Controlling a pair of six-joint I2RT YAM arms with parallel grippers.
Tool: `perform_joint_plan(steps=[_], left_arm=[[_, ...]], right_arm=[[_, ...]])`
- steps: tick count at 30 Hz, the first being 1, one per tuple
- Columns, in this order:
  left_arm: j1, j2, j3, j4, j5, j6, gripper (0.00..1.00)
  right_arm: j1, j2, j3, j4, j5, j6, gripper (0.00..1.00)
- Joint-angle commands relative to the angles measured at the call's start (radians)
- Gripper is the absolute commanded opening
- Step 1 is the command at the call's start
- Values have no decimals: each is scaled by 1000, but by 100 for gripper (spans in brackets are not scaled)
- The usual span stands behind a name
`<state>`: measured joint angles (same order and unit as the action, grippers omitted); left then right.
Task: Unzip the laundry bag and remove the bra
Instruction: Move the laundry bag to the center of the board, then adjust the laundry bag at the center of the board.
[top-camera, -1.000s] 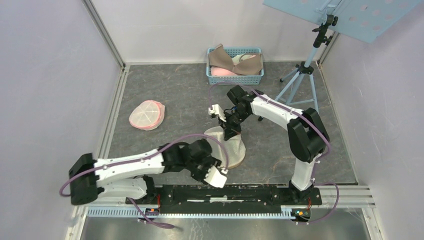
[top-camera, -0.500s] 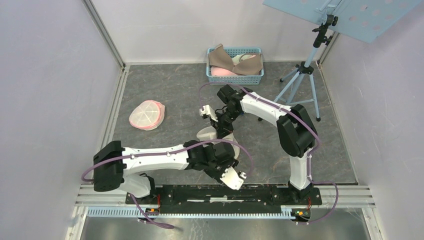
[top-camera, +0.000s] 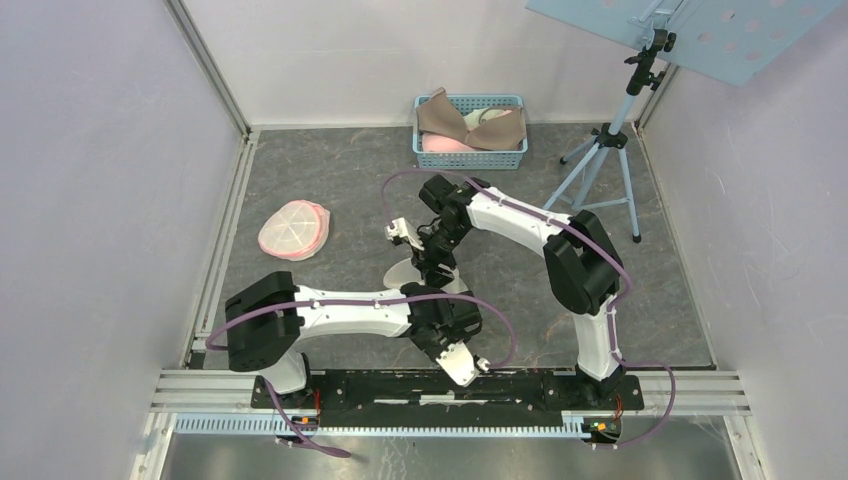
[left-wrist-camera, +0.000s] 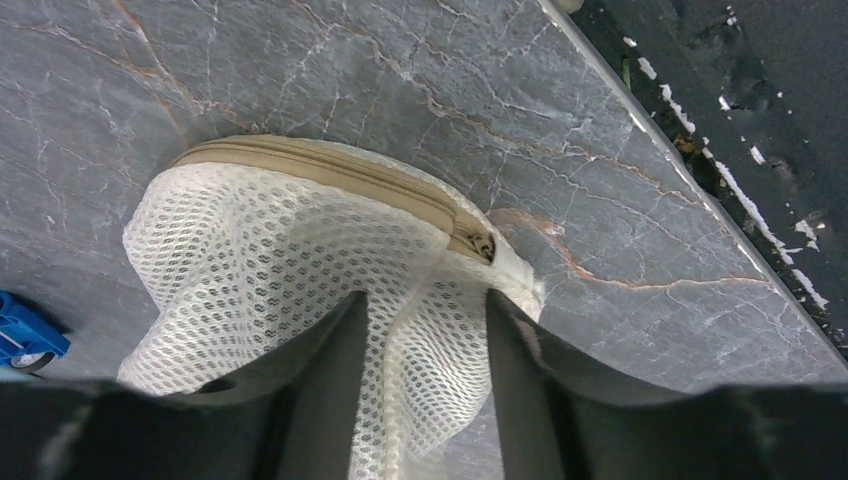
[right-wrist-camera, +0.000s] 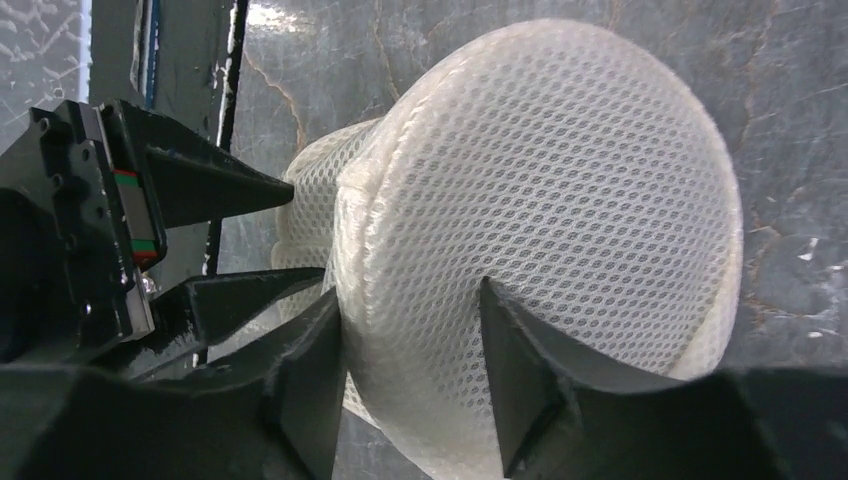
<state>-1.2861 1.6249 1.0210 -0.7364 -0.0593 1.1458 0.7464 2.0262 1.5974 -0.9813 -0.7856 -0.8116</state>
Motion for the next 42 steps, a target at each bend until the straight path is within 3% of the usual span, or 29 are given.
perform_joint_plan(steps=[1, 6, 11, 18, 25, 28, 31, 37, 42], left_arm=[[-1, -7, 34, -6, -13, -26, 47], [6, -36, 48, 3, 15, -112, 22], [79, -67, 83, -6, 114, -259, 3], [283, -126, 128, 61, 304, -523, 2], [428, -208, 130, 203, 366, -729, 2], [513, -204, 169, 238, 419, -874, 2], [572, -195, 213, 285, 475, -1011, 2], [645, -169, 265, 375, 480, -1271, 2], [699, -134, 271, 418, 492, -1440, 2]], right_arm=[[-6, -38, 66, 58, 26, 69, 60], [-74, -80, 146, 138, 31, 190, 69], [-198, -148, 148, 261, 0, 298, 72], [-351, -324, -51, 496, -65, 484, 81], [-417, -503, -273, 638, 42, 600, 88], [-467, -569, -360, 695, 105, 668, 98], [-508, -617, -405, 736, 140, 743, 98], [-552, -664, -432, 709, 25, 791, 98], [-524, -755, -619, 815, 19, 867, 96]])
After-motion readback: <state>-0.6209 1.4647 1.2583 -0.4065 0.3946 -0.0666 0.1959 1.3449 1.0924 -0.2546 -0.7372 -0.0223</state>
